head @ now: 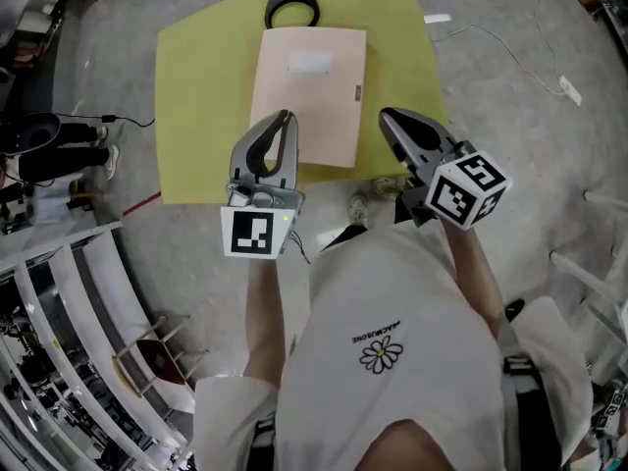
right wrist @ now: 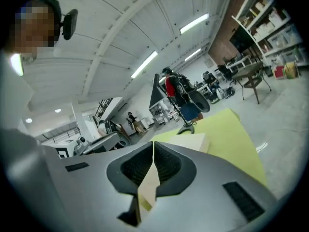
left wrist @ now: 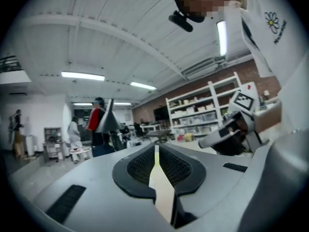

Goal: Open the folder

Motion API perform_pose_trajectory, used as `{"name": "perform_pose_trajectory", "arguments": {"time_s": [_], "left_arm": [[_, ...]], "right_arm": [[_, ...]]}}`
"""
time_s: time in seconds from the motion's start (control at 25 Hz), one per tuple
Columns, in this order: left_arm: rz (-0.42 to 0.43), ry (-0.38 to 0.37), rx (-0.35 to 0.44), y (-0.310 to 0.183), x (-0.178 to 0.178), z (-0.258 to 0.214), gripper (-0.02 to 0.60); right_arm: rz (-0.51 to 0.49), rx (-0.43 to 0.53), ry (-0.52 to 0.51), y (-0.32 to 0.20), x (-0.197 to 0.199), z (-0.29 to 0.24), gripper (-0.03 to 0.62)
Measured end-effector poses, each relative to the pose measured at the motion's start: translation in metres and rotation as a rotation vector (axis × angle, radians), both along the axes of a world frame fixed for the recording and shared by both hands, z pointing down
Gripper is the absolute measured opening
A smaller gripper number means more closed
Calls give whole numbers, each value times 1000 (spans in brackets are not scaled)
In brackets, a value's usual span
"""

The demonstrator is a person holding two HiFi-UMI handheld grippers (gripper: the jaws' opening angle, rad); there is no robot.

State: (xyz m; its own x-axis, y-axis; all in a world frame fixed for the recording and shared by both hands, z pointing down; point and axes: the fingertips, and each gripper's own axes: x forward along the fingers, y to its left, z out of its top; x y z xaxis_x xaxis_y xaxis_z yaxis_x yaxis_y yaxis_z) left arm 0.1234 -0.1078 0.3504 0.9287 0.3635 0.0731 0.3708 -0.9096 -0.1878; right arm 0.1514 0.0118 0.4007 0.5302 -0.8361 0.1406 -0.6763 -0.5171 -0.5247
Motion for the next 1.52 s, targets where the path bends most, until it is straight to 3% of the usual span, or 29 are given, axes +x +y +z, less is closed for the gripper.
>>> {"name": "perform_pose_trajectory", "arguments": {"time_s": [0.04,0.08,0.16,0.36,0.48,0.52,0.64,0.72,0.8,0.92,1.12,1.36,1.52], "left_arm": [[84,-44,59,5,-5,13,32],[173,-100,136,8,-10,30,91],[307,-231,304,5,-20,67,181],[474,-477,568,-12,-45,139,202],[544,-508,740,-13,-54,166,204],[562,-503,795,-12,-55,172,204],[630,-472,1000,-11,-60,195,204],[673,-459,1099,-11,-61,208,202],[687,-454,1122,-12,-59,213,190],[680,-440,1126,-14,-53,215,143],[695,-440,1128,-14,-53,214,92],[683,-442,1127,-16,-57,210,74],[659,-421,1123,-16,-56,200,69]], "right_arm": [[-25,19,-42,-3,-4,8,14],[-55,38,-89,-7,-8,18,16],[-120,70,-186,-16,-16,39,90],[-207,167,-445,-31,-39,94,126],[-224,325,-626,-43,-50,114,135],[-216,337,-662,-44,-54,122,135],[-167,233,-736,-38,-64,159,128],[-183,261,-762,-42,-69,168,109],[-189,298,-793,-44,-72,176,106],[-178,275,-806,-38,-71,193,104],[-213,394,-834,-46,-71,188,103],[-227,471,-908,-48,-74,191,99],[-237,458,-918,-47,-74,192,97]]}}
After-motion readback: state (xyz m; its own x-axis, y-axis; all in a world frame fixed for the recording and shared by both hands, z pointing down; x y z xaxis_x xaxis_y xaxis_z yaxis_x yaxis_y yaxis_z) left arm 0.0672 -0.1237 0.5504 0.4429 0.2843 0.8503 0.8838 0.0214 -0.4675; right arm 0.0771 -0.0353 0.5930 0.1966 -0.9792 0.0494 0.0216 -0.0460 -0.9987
